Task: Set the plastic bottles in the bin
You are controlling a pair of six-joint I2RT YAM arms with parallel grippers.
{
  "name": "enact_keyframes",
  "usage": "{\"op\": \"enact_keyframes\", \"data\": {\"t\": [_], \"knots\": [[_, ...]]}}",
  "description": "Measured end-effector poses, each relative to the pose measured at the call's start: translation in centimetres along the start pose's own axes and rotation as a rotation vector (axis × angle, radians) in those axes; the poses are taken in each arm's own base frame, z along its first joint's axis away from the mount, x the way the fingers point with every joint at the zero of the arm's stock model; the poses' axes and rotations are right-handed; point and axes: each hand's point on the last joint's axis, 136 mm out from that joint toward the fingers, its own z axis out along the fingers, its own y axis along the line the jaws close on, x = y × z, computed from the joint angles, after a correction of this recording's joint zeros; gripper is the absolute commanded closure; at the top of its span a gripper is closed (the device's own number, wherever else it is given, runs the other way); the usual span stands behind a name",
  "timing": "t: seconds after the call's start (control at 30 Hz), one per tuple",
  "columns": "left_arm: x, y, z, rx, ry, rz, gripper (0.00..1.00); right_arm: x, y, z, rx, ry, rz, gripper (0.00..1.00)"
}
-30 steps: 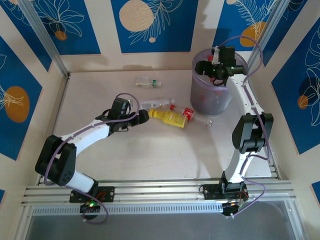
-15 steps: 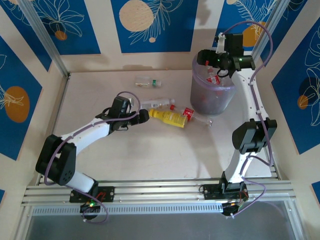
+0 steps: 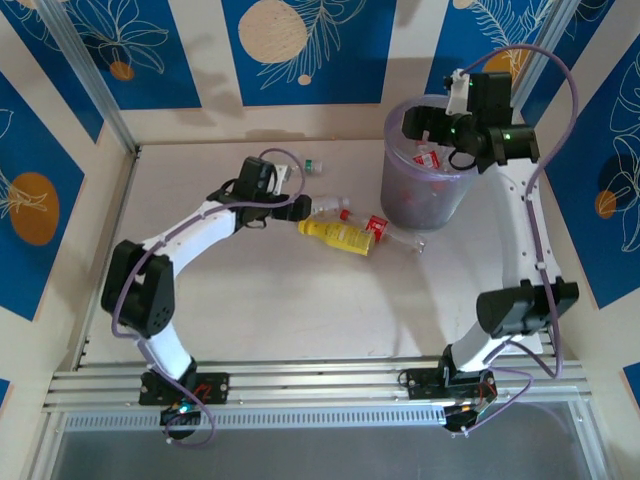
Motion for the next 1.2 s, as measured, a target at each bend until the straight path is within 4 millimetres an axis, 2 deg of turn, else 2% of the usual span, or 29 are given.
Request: {"op": "enact_keyframes", "data": {"t": [0.2, 0.33, 0.47, 0.6, 0.73, 0.93, 1.1, 1.2], "knots": [[-2.1, -0.9, 4.0, 0.088, 0.027, 0.195, 0.00, 4.1, 1.9, -2.5, -0.093, 0.052, 0.031, 0.08], [-1.3, -0.6, 7.0, 0.127, 0.081, 0.279, 0.00, 6.1, 3.1, -3.4, -0.143, 0.084, 0.038, 0.08], [-0.1, 0.1, 8.9, 0.141, 0.144, 0.338, 0.00, 7.8, 3.8, -3.8, -0.171, 0.112, 0.048, 0.08], [0.9, 0.8, 9.2, 0.130, 0.191, 0.380, 0.00, 8.6, 3.7, -3.9, -0.176, 0.125, 0.061, 0.08], [1.4, 1.4, 9.1, 0.106, 0.217, 0.403, 0.04, 9.4, 3.9, -3.3, -0.190, 0.145, 0.080, 0.09], [2.2, 2.2, 9.6, 0.085, 0.244, 0.415, 0.19, 10.8, 4.6, -2.4, -0.213, 0.184, 0.095, 0.09], [3.6, 2.8, 10.4, 0.075, 0.288, 0.403, 0.19, 11.8, 5.3, -1.8, -0.231, 0.206, 0.094, 0.09], [4.2, 3.1, 10.5, 0.064, 0.304, 0.389, 0.31, 12.2, 5.4, -1.5, -0.236, 0.214, 0.100, 0.09]]}}
